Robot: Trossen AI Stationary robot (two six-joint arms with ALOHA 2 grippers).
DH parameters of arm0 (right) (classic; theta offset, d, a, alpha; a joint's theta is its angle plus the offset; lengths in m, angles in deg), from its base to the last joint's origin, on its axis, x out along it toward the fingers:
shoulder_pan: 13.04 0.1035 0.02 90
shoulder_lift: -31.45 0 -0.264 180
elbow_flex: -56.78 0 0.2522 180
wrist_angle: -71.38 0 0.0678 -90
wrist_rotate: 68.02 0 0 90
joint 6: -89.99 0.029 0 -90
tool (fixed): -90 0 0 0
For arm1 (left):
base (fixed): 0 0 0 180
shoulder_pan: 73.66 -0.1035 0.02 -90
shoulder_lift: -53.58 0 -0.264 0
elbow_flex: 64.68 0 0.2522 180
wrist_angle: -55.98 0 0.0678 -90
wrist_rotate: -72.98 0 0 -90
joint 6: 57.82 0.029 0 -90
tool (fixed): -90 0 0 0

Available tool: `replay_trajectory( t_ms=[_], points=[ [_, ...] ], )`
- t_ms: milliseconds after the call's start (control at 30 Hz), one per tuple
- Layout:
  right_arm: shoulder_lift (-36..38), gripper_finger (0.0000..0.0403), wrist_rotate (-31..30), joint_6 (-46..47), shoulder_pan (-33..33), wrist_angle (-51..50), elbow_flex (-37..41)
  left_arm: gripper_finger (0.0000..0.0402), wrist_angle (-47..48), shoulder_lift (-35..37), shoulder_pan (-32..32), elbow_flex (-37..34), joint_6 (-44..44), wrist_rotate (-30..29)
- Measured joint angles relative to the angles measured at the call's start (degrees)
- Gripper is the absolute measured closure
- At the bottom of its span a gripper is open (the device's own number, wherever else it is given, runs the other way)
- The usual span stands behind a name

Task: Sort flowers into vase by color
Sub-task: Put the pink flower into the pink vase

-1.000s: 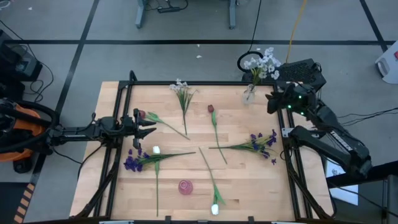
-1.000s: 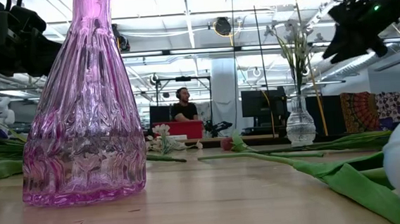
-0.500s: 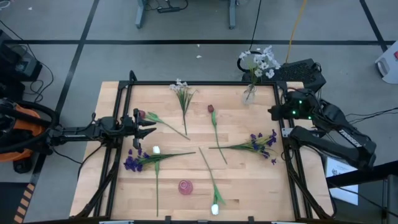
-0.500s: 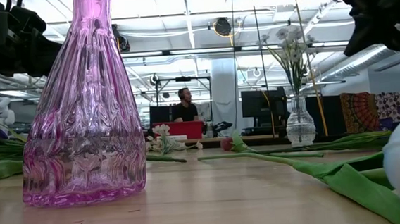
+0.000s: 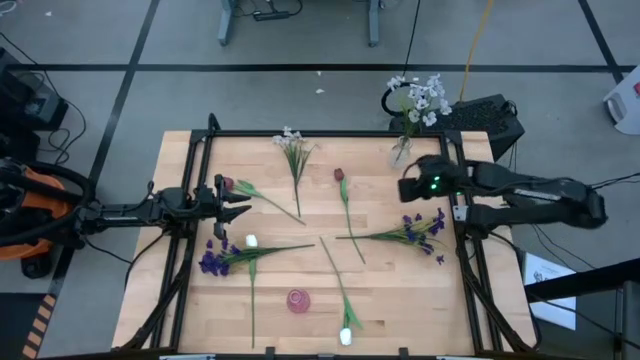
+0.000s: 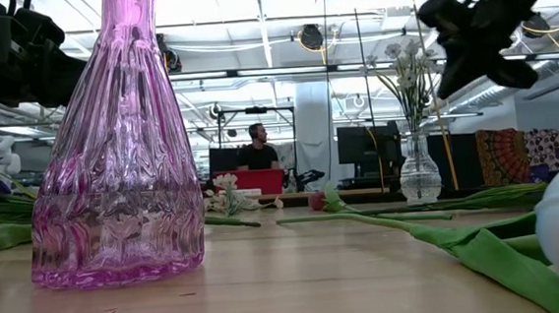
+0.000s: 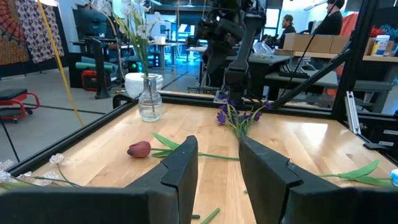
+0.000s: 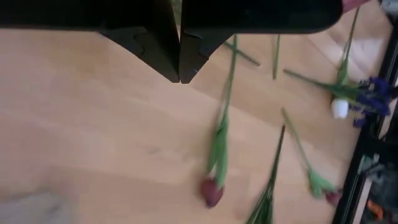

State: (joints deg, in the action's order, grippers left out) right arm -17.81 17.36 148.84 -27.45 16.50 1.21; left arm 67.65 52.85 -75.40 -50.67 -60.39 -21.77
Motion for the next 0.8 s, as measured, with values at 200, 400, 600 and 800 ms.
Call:
replay_trajectory(
  t_ms=[200, 400, 600, 800],
  points=[
    [-6.57, 0.0402, -0.02, 5.1, 6.81, 3.68, 0.0, 0.0278, -0.14, 0.02, 0.0, 0.02, -0.22, 0.26],
    [-7.66, 0.0403, -0.04, 9.32, 12.4, 3.25, 0.0, 0.0278, -0.76, 0.0, 0.0, 0.01, -9.9, 4.6],
    [-6.99, 0.0403, -0.05, 9.45, 16.16, 1.25, 0.0, 0.0278, 1.31, -0.41, 0.02, 0.85, -18.32, 2.14],
    [-6.31, 0.0403, -0.03, 7.51, 18.2, -3.15, 0.0, 0.0279, 4.77, -8.33, 2.85, 7.78, -19.69, -6.06]
  ],
)
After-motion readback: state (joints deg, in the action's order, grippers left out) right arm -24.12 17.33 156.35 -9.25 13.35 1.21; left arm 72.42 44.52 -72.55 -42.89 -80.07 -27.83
